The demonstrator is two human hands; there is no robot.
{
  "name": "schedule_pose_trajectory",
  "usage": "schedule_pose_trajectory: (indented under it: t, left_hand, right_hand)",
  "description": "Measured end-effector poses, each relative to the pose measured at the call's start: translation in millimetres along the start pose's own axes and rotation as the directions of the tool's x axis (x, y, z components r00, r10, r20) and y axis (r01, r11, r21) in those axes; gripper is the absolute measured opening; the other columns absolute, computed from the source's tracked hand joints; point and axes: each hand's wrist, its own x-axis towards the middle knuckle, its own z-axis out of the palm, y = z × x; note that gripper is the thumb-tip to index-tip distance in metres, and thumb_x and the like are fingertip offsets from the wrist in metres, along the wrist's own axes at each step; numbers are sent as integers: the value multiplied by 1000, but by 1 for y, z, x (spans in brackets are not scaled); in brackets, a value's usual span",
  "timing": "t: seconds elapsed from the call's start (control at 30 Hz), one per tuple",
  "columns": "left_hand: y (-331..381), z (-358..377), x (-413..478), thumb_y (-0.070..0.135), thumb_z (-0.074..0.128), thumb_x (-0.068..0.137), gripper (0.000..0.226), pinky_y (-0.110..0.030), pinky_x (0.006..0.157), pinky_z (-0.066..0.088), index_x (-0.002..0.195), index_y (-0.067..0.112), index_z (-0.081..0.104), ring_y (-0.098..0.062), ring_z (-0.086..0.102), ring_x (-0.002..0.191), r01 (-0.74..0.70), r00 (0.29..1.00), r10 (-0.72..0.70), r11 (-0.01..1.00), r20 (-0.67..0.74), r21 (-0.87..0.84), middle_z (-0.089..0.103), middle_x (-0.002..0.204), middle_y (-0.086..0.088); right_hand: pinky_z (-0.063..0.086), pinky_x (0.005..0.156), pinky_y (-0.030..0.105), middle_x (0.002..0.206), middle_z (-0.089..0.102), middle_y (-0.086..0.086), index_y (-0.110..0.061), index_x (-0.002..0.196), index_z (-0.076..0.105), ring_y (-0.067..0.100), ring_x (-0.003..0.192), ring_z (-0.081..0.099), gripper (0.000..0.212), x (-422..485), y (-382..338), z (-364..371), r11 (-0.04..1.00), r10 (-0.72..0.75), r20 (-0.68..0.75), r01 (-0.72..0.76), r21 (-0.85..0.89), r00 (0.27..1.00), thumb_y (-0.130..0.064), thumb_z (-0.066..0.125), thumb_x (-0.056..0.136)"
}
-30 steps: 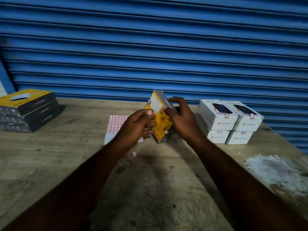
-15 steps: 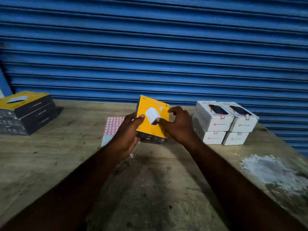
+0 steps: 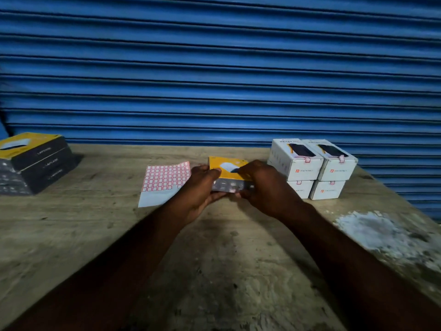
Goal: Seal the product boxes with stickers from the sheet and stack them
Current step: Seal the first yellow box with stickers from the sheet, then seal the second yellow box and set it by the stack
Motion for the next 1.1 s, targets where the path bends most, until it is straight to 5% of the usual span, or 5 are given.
schedule_pose_trajectory:
  t: [0.27, 0.57, 0.83, 0.97, 1.1]
  left_hand:
    - [-25, 38, 2, 33, 66, 93, 36, -25, 80, 41, 121, 12, 59, -26, 59, 112, -201, 956, 292, 549, 40, 811, 63, 121, -10]
    - [-39, 29, 4, 27, 88, 72, 79, -44, 101, 51, 140, 16, 48, -26, 59, 119, -277, 938, 316, 444, 140, 852, 52, 134, -12]
    - [-32, 23, -4, 9, 83, 78, 53, -5, 79, 47, 127, 11, 65, -12, 66, 91, -339, 909, 384, 460, 161, 821, 64, 123, -5]
    - [-17, 5, -15, 10, 78, 81, 32, -26, 92, 52, 112, 15, 75, -13, 70, 95, -359, 898, 409, 468, 162, 808, 75, 108, -1]
    - [4, -35, -26, 11, 75, 86, 26, -10, 77, 50, 110, 21, 76, -6, 69, 80, -337, 885, 453, 456, 111, 824, 76, 100, 4]
  right_hand:
    - [51, 91, 40, 127, 59, 8, -22, 134, 57, 29, 121, 55, 51, -25, 20, -15, 949, 118, 67, -93, -301, 991, -13, 69, 85]
    - [47, 99, 40, 132, 58, 9, -21, 138, 55, 30, 127, 53, 55, -29, 21, -16, 950, 159, 73, -132, -283, 985, 0, 60, 88]
    - [43, 104, 39, 132, 56, 12, -18, 137, 56, 31, 129, 50, 55, -28, 21, -17, 960, 179, 100, -151, -236, 979, 3, 62, 86]
    - [48, 95, 41, 126, 53, 15, -8, 133, 50, 33, 122, 50, 51, -26, -3, -13, 942, 172, 132, -124, -313, 976, 4, 55, 84]
    - [45, 87, 38, 126, 51, 14, -8, 128, 48, 32, 121, 48, 49, -11, -51, 10, 944, 22, 193, 43, -327, 981, -1, 59, 80]
